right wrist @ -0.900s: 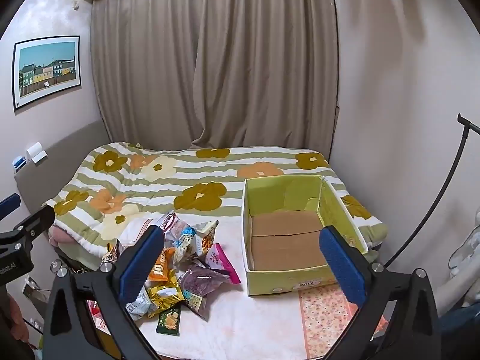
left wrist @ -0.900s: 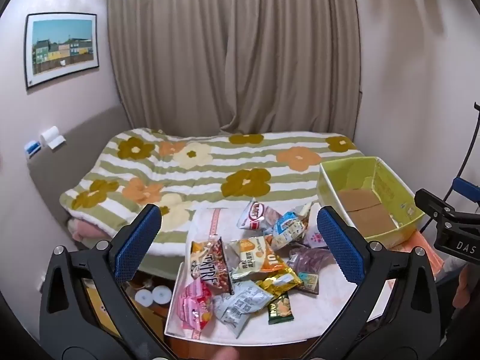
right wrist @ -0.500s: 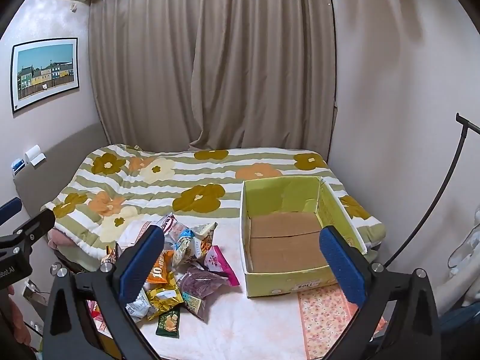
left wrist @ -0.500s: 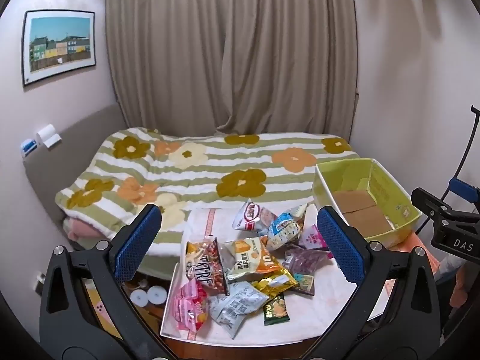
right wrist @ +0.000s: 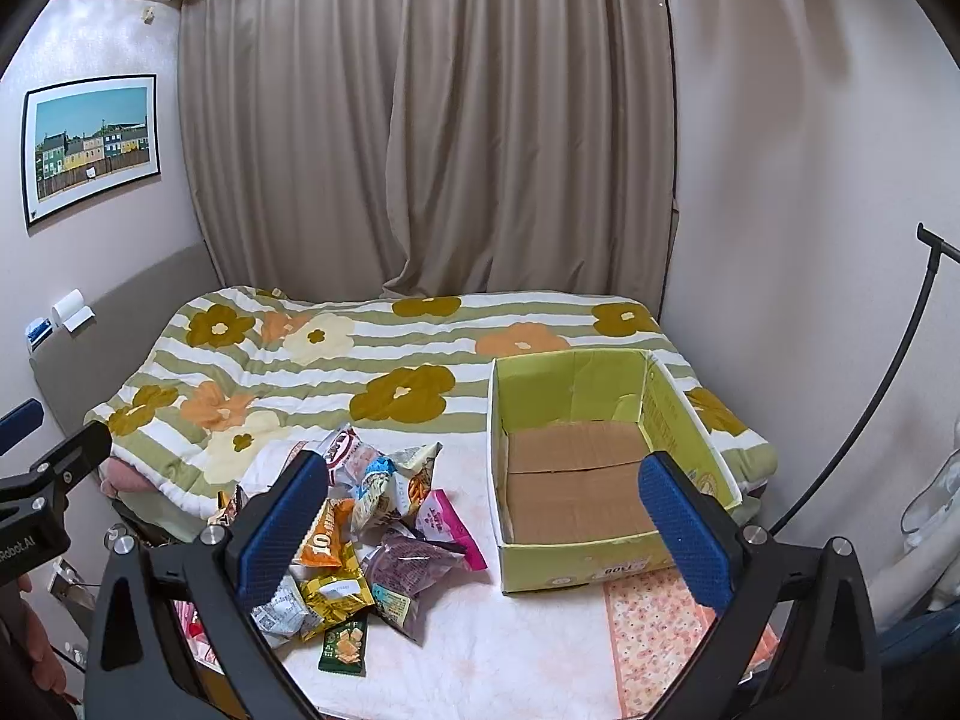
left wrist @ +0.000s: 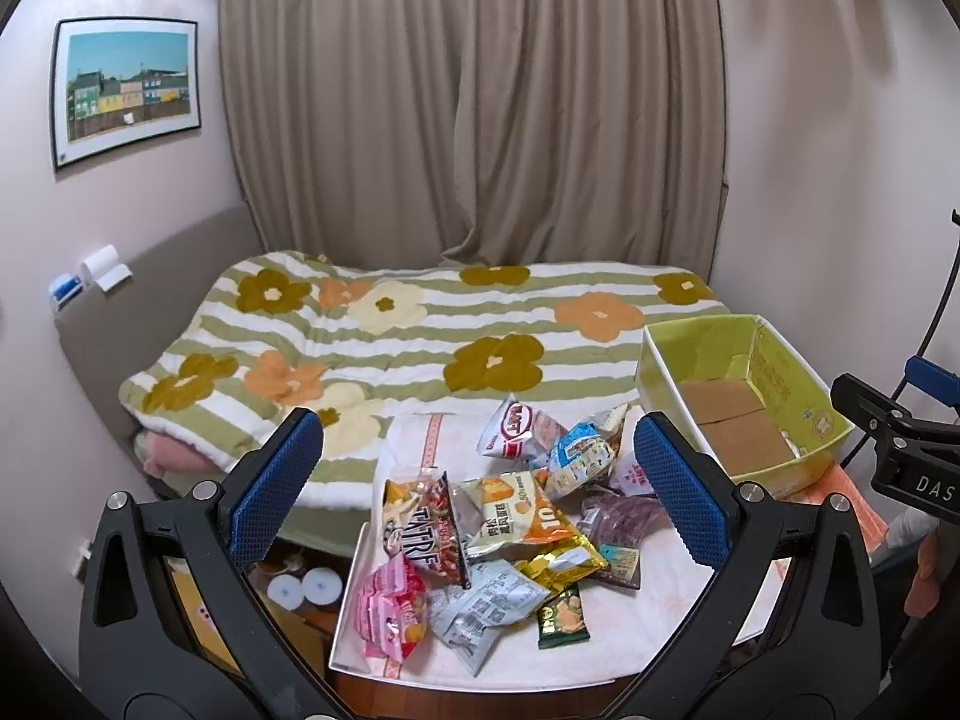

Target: Organize snacks

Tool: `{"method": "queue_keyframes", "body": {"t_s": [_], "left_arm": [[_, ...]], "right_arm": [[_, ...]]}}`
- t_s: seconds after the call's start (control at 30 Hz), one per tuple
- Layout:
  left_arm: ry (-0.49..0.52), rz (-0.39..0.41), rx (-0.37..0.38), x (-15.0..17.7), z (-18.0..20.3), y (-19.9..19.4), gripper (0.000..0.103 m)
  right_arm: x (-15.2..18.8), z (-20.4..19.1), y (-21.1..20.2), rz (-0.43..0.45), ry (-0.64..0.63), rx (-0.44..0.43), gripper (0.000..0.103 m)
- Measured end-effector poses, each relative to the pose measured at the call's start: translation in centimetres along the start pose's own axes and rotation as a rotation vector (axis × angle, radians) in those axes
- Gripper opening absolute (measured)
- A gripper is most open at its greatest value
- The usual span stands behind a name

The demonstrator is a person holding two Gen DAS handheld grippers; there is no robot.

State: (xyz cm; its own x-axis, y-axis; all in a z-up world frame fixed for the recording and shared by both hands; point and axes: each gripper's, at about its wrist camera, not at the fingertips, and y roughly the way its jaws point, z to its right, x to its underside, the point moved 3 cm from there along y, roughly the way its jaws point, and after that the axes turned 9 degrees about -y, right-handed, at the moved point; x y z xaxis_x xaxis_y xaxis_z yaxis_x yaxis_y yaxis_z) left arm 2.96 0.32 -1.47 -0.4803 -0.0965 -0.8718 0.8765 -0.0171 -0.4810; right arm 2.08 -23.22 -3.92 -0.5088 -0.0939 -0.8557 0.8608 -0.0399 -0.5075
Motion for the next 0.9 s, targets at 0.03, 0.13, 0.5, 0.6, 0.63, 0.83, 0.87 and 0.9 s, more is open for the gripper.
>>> {"method": "queue_keyframes", "body": {"t_s": [0.03, 0.13, 0.5, 0.6, 0.63, 0.83, 0.87, 0.9], "left_arm": [[-0.002, -0.001, 0.001, -0.05, -0.04, 0.03, 0.103], [-0.006, -0.004, 0.003, -0.09, -0.15, 0.11, 0.103], [-0.007, -0.004, 0.003, 0.00, -0.31, 0.15, 0.103], [-0.007, -0.004, 0.003, -0.02, -0.29, 0.14, 0.103], [-0.008, -0.004, 0.003, -0.01, -0.34, 0.15, 0.103], [-0.006, -0.005, 0.003, 0.01, -0.24, 0.16, 0.103], [-0.005, -0.007, 0.002, 0.01, -0.29, 0.19, 0.103], [-0.004, -0.007, 0.001, 0.08, -0.50, 0.02, 0.103]], "right_arm": [[0.02, 0.01, 0.00, 0.000, 0.000, 0.000, 0.103], [0.07, 0.05, 0.02, 0.001, 0.000, -0.001, 0.103], [0.25, -0.26, -0.12, 0.007, 0.009, -0.006, 0.103], [0.23, -0.27, -0.12, 0.006, 0.008, -0.005, 0.103], [0.25, -0.27, -0.12, 0.006, 0.008, -0.004, 0.103], [0.43, -0.41, -0.07, 0.008, 0.011, 0.004, 0.103], [0.50, -0.42, -0.06, 0.008, 0.014, 0.005, 0.103], [0.54, -0.42, -0.07, 0.007, 0.017, 0.004, 0.103]]}}
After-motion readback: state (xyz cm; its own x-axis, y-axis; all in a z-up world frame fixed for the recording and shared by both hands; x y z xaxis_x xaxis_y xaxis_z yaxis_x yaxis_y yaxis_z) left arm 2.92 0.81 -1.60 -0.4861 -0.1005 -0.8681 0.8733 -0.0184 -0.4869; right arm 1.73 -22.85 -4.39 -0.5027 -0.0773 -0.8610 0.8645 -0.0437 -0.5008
